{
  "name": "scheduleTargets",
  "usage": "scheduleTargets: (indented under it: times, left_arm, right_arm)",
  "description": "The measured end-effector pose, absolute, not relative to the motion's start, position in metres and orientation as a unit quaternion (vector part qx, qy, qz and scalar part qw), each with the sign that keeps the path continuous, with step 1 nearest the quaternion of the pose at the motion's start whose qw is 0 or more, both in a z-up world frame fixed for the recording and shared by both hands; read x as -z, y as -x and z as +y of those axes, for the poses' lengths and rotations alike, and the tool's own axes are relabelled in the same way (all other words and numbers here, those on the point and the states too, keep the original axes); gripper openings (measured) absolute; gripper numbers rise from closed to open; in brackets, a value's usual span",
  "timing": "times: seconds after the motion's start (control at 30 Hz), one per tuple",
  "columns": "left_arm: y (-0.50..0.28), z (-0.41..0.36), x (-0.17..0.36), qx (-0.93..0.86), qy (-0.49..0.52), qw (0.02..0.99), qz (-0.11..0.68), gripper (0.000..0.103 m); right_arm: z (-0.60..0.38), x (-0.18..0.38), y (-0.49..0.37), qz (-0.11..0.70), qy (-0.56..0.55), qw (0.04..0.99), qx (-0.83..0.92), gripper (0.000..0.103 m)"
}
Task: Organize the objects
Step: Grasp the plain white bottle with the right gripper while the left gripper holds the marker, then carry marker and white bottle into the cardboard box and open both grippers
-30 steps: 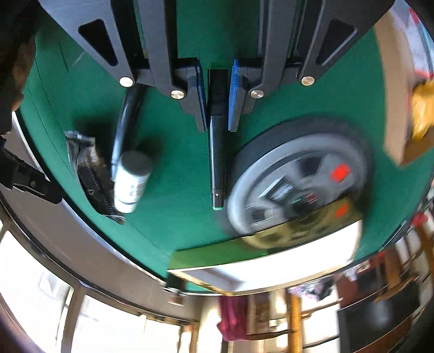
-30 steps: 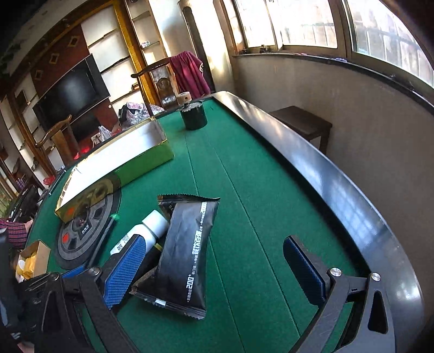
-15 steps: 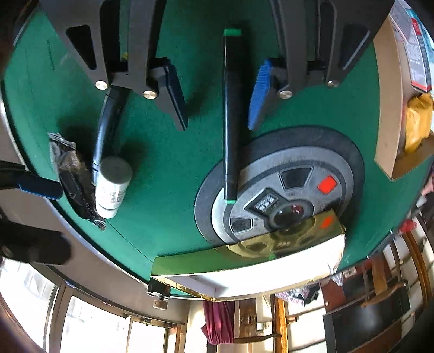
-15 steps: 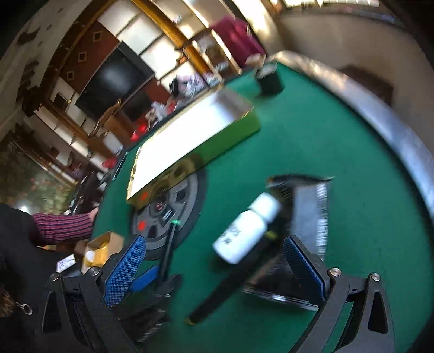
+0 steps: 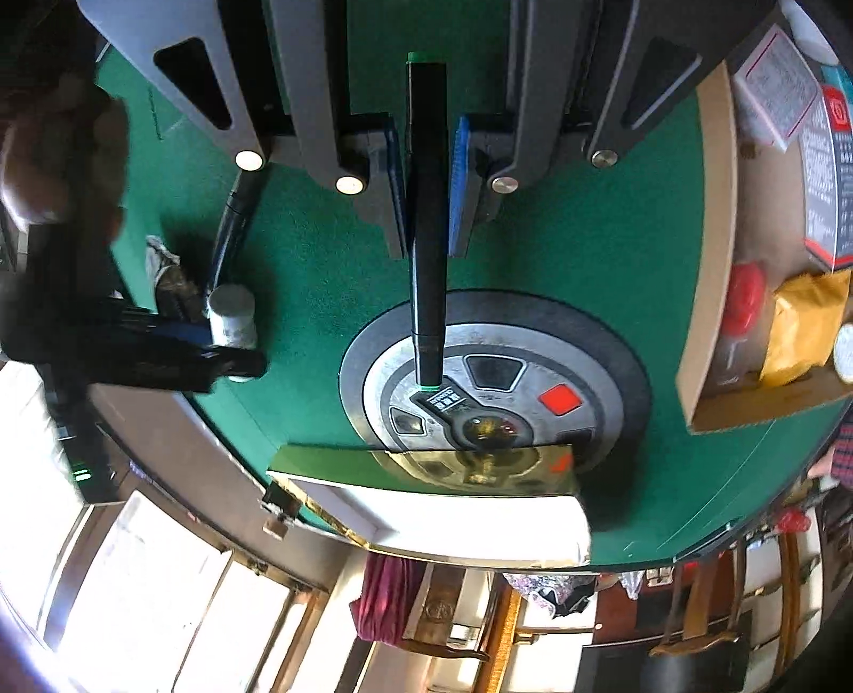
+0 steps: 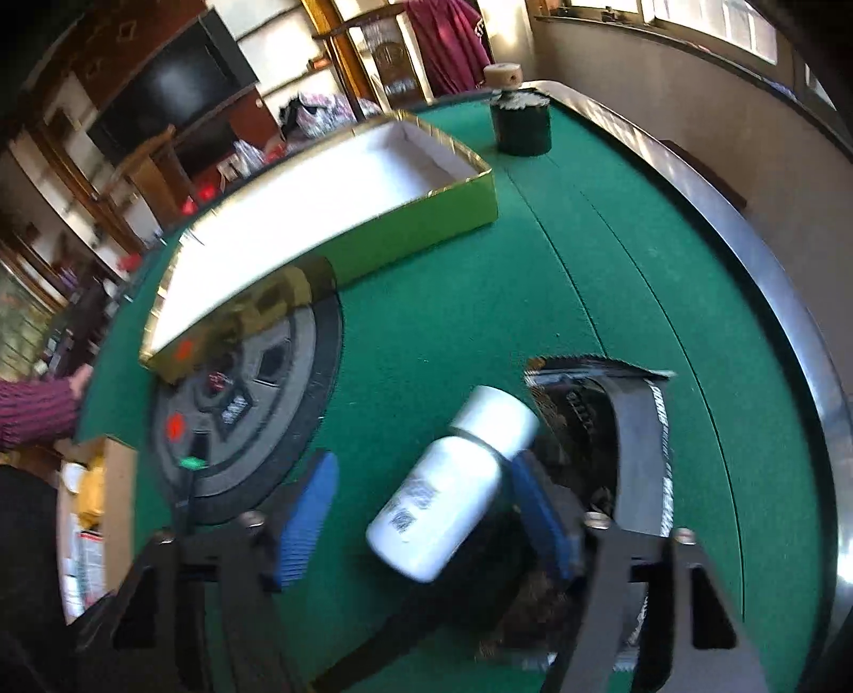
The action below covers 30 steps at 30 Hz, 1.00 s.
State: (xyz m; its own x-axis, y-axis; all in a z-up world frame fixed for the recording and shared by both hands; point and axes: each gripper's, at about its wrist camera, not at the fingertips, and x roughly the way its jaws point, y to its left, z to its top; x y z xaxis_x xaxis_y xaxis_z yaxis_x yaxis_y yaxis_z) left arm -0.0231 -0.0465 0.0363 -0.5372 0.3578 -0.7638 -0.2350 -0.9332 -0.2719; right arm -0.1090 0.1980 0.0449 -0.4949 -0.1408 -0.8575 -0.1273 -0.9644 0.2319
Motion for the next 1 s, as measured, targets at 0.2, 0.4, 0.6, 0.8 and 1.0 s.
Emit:
scheduleTargets:
  times: [0.2,0.4,0.6,0.8,1.0]
  left_arm:
    - [0.016,-0.057,-0.032,-0.873,0.452,0.165,-0.083,0.014]
    - [0.004,-0.075,-0.038,-0.876,0.443,0.16,-0.101,0.014]
    - [-0.015,-0.096,-0.049,-0.881,0.429,0.157,-0.123,0.014]
    - [-0.047,-0.132,-0.069,-0.891,0.407,0.143,-0.14,0.014]
    - [-0.073,-0.181,-0.079,-0.905,0.39,0.09,-0.141,0.014]
  right_arm:
    - [0.175,-0.03,0.121,-0.055,-0.519,-0.025,0.853,0.039]
    - [0.171,-0.031,0.104,-0.086,-0.509,0.019,0.856,0.037]
    - [0.17,-0.043,0.078,-0.143,-0.495,0.081,0.853,0.037]
    - [0.131,-0.066,0.058,-0.172,-0.486,0.158,0.842,0.038]
    - [0.07,-0.09,0.042,-0.166,-0.478,0.231,0.831,0.038]
